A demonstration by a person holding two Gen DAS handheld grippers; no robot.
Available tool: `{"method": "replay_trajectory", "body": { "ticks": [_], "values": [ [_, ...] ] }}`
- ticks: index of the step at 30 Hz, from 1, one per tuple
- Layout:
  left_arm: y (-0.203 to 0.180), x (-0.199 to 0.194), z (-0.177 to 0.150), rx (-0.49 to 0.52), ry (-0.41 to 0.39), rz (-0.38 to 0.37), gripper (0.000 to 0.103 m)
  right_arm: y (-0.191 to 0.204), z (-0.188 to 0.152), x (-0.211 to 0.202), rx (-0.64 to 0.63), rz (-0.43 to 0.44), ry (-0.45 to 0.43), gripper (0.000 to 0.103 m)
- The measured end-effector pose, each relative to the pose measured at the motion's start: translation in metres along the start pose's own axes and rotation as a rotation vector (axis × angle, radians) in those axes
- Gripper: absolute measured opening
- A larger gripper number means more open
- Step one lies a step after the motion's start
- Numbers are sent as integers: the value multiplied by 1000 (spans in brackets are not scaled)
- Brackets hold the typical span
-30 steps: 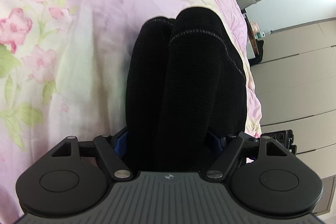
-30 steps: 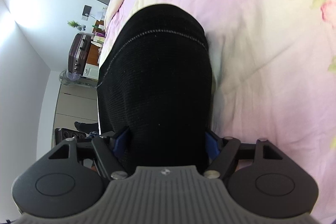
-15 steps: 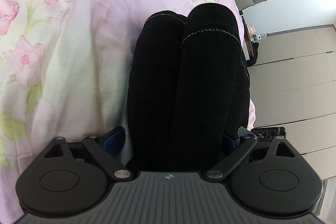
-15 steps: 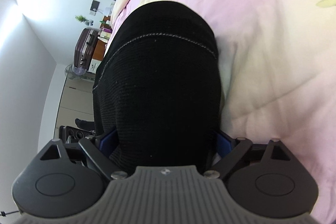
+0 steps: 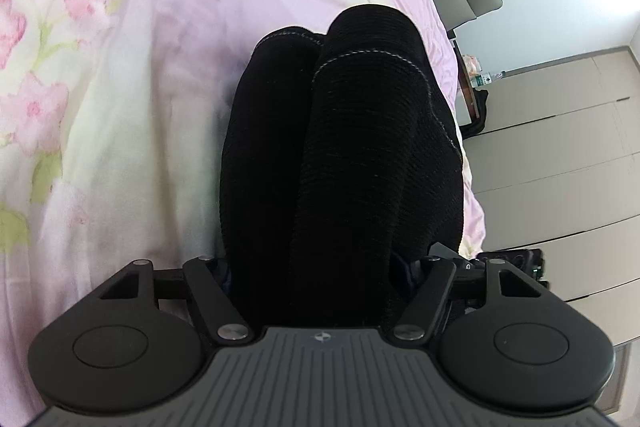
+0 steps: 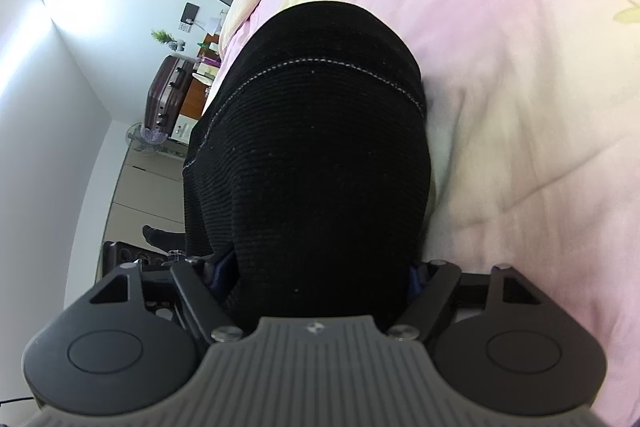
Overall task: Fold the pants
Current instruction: 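Lift the pants with both grippers and fold them over onto themselves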
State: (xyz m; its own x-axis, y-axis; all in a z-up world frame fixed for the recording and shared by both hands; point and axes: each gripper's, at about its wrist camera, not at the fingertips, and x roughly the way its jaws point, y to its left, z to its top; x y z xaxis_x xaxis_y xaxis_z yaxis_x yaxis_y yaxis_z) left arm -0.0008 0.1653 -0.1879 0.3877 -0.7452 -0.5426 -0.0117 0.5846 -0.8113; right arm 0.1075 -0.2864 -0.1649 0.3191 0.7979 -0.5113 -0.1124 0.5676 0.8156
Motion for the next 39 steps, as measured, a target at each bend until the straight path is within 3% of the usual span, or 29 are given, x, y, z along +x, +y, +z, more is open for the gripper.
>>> {"method": "replay_trajectory", "body": {
  "ticks": [7, 14, 20, 29, 39],
  "values": [
    [-37, -25, -11, 74, -32, 49, 75, 20, -11, -24, 2, 16, -34, 63],
    [-76, -37, -31, 124, -64, 11, 75, 45, -14, -71, -54, 27, -69, 63],
    [-113, -21, -37, 160, -40, -13, 75, 50, -20, -117, -54, 3, -110, 63],
    [-168, 59, -26, 230, 65, -56, 75, 15, -18, -202, 3, -49, -209, 63],
    [-237, 208, 19, 276, 180, -76, 75, -67, 37, -284, 86, -104, -329, 63]
  ]
}}
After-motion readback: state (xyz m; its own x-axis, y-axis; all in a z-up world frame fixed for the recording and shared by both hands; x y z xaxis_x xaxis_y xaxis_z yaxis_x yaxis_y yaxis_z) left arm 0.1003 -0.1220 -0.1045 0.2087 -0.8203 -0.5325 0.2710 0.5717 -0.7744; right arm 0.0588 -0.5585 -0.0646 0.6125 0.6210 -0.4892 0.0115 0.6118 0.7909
